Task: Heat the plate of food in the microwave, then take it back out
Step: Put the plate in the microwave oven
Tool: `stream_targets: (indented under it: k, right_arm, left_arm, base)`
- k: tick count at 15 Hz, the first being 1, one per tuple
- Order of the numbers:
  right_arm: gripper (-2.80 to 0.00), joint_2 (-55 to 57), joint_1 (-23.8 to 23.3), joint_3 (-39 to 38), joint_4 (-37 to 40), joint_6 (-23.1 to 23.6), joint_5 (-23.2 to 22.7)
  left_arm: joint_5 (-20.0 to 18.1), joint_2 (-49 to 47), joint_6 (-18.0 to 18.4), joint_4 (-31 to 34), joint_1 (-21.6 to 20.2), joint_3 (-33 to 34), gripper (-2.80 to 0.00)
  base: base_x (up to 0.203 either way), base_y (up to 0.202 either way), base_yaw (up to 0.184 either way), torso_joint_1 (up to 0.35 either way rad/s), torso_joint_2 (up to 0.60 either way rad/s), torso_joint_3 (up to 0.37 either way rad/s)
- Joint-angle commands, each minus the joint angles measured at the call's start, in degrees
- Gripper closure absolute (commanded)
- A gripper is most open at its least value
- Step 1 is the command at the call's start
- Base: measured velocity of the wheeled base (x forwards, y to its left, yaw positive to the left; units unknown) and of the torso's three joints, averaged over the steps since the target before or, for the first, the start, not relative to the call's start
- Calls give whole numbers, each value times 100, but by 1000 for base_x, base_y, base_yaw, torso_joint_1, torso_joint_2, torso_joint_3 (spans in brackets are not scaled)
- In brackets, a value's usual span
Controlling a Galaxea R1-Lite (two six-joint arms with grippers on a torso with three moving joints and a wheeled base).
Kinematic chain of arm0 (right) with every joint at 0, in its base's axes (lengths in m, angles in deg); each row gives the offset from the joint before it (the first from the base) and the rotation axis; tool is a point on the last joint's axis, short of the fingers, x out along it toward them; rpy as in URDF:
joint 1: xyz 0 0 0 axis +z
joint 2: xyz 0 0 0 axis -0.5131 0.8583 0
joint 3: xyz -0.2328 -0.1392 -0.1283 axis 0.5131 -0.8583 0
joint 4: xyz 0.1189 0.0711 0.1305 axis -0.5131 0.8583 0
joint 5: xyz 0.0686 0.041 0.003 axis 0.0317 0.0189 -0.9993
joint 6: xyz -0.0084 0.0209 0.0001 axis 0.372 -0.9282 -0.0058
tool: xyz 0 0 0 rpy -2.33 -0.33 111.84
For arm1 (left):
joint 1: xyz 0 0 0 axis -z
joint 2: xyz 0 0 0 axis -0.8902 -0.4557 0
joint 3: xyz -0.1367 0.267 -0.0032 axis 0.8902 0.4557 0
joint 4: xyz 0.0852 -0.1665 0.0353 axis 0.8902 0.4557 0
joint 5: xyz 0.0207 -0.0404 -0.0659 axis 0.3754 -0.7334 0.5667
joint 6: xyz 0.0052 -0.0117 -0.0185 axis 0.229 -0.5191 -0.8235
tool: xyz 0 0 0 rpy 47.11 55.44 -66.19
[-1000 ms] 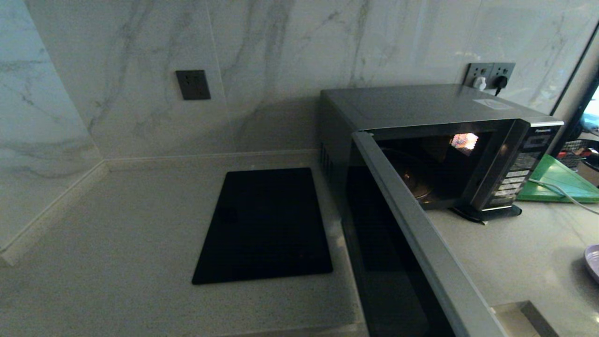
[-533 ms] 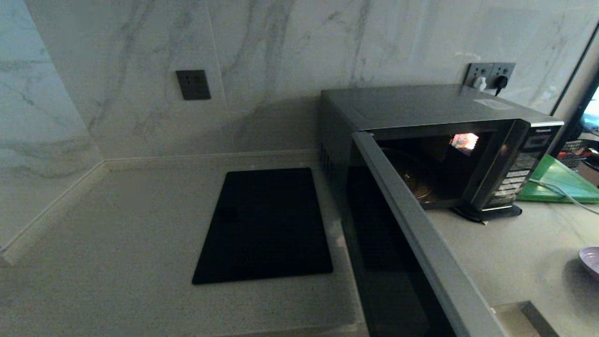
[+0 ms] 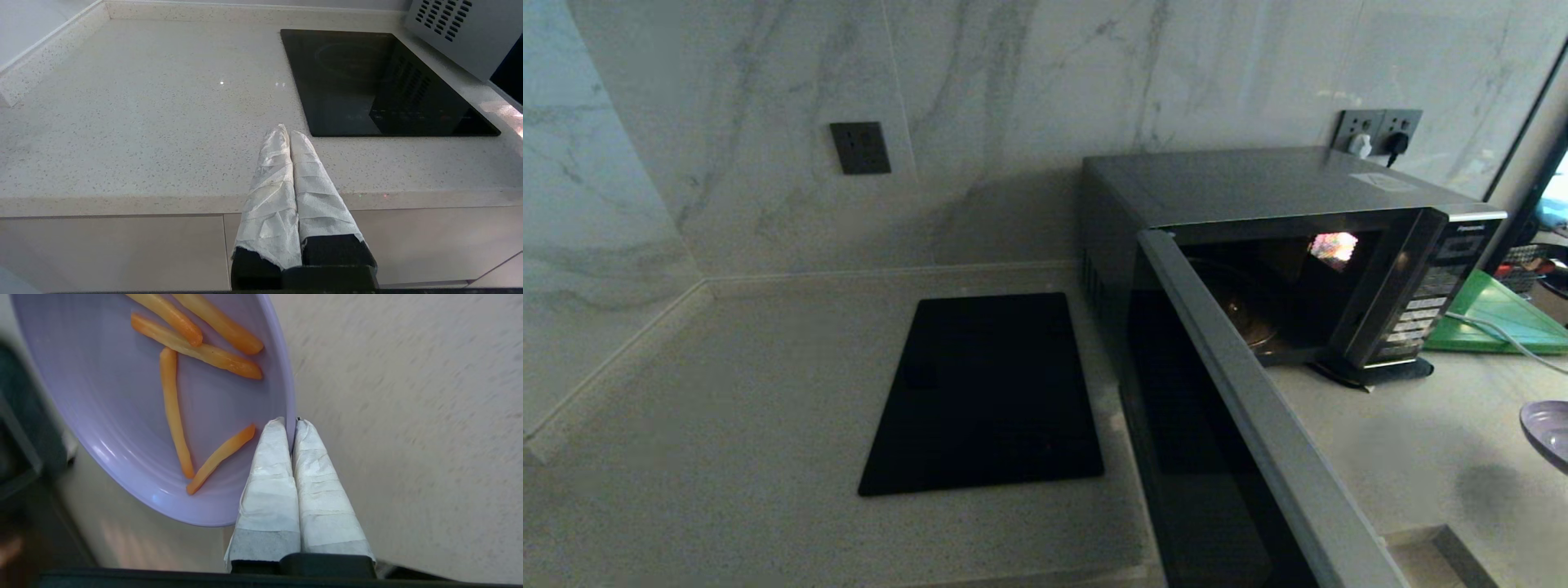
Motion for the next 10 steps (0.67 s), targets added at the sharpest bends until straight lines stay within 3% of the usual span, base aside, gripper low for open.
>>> stream_targets:
  k: [1,4,6,10]
  right_arm:
    - [0,-569,10,-297,24,225,-237]
    - [0,-1140,364,-749,23,478,-449]
    - [0,-1453,855,-991,23,538,-469]
    - [0,-1881,1908,-1129,23,-34,-450]
  left_arm:
    - [4,-9,-4,-3,-1,0,0]
    - [4,-9,-4,-3,-1,0,0]
    - [4,-9,-4,-3,-1,0,0]
    - [4,-9,-4,-3,-1,0,0]
  base:
    - [0,0,0,0,0,0]
    - [0,0,0,0,0,0]
    - [0,0,0,0,0,0]
    - [0,0,0,0,0,0]
